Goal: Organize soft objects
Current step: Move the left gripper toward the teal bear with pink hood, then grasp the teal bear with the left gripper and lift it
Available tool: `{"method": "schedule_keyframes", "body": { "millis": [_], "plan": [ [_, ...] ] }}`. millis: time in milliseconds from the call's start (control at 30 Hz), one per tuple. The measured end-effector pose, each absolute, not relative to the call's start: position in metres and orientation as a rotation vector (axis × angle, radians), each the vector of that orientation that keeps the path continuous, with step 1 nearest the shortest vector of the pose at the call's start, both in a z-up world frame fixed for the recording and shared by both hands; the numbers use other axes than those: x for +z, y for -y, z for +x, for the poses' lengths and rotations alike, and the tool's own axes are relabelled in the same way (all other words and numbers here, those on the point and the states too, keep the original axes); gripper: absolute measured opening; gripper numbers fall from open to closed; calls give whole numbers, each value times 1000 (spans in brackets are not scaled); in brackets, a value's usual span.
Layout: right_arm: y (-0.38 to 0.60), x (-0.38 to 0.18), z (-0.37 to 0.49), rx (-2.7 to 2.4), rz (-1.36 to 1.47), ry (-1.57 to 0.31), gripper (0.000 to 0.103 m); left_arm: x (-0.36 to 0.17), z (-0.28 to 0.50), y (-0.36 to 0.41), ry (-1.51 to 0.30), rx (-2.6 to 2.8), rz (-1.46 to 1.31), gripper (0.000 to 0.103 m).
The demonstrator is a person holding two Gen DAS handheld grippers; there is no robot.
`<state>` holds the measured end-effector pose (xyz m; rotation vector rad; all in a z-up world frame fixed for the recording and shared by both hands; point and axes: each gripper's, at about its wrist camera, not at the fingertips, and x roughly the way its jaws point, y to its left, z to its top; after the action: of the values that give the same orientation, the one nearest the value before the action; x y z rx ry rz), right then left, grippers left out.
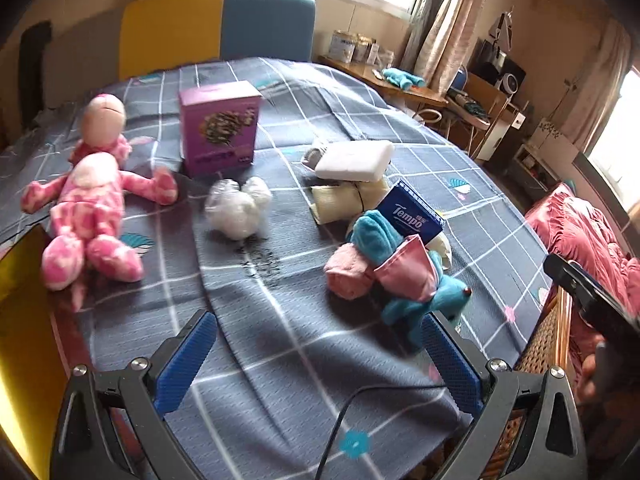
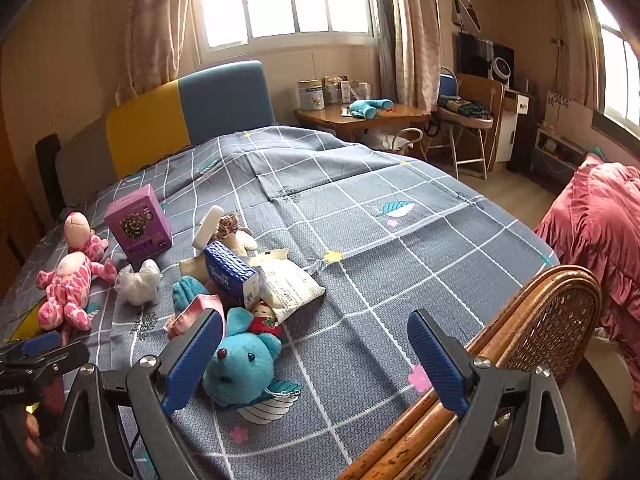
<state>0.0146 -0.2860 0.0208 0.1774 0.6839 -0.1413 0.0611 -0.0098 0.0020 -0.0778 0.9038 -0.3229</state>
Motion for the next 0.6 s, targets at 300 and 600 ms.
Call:
{"method": "schedule_keyframes", "body": {
  "millis": [300, 600],
  "plan": [
    [299, 7, 19, -127, 230, -719, 95, -16, 92, 66, -1051, -443, -102, 95],
    [309, 3, 18, -108, 300, -715, 95, -34, 111, 110, -1135, -539, -174, 93]
  ]
}}
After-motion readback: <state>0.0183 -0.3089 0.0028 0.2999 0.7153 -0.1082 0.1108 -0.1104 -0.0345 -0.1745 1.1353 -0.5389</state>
